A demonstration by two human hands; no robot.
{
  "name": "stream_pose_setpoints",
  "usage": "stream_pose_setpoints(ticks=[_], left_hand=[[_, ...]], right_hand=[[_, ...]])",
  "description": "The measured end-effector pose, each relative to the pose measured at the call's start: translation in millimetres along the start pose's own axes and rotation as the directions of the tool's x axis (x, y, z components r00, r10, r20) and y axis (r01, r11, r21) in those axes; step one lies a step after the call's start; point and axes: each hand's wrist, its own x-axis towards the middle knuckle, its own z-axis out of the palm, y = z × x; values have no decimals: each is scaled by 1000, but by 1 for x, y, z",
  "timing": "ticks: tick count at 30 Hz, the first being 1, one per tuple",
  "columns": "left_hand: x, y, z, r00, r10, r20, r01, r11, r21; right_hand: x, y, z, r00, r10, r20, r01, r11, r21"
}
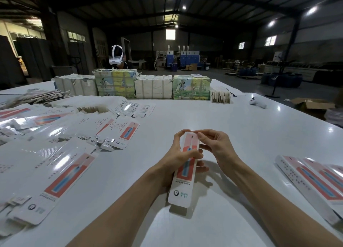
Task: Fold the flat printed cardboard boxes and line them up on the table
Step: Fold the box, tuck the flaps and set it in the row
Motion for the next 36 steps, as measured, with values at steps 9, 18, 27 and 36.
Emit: stream_pose_setpoints(ticks=[9, 18, 27, 36], left_hand=[[1, 7, 10, 984, 109, -143, -130, 981, -145], [-13, 16, 6, 993, 94, -76, -118, 888, -444], [-2, 12, 18, 989, 7, -151, -60, 936, -347], [1, 2, 14, 996, 41, -83, -58, 977, -206]], right_hand=[[-5, 1, 8, 991, -134, -9, 118, 905, -408], [-21, -12, 22, 951, -9, 310, 269, 520, -810], [-63, -29, -28, 999, 32, 39, 30, 239, -971], [-121, -36, -101, 918, 126, -376, -336, -258, -906]])
